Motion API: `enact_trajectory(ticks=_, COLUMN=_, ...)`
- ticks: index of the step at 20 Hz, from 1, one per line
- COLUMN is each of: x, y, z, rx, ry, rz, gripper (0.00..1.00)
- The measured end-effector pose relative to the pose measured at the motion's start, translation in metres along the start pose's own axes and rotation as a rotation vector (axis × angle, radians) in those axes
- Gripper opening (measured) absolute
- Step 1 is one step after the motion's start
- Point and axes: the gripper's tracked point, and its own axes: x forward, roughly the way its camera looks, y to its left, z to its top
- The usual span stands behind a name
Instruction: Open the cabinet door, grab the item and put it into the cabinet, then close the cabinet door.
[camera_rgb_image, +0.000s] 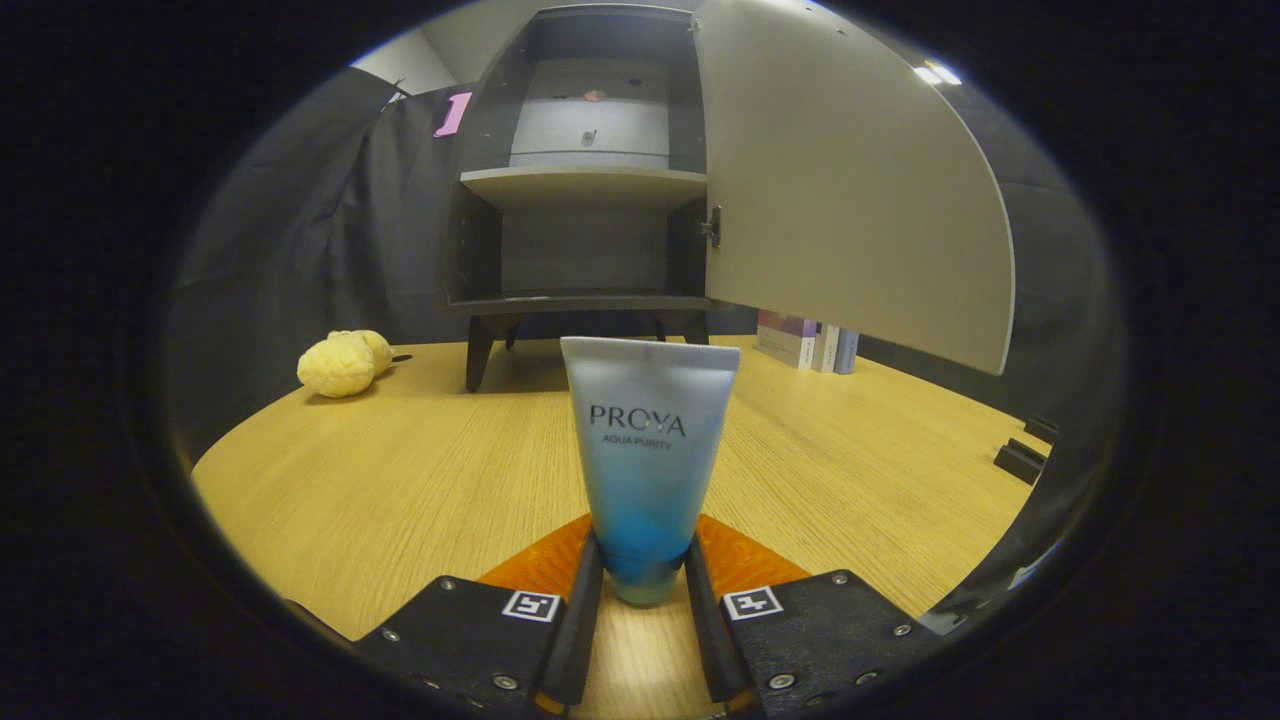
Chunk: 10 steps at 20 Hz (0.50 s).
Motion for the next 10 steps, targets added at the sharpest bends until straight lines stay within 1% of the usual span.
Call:
enact_trajectory(ticks=5, x=-0.007, y=0.007, z=0.033, rx=-0.001, ry=-0.013, rz=0.041, gripper=0.45)
enact_trajectory(ticks=7, x=-0.009, y=0.009, z=0.054, rx=0.006, ry=-0.016, rz=0.057, gripper=0.45)
enact_trajectory(ticks=10, x=-0.011, y=0.014, z=0.098, rx=0.024, ry=-0.02, rz=0.085, gripper=0.45)
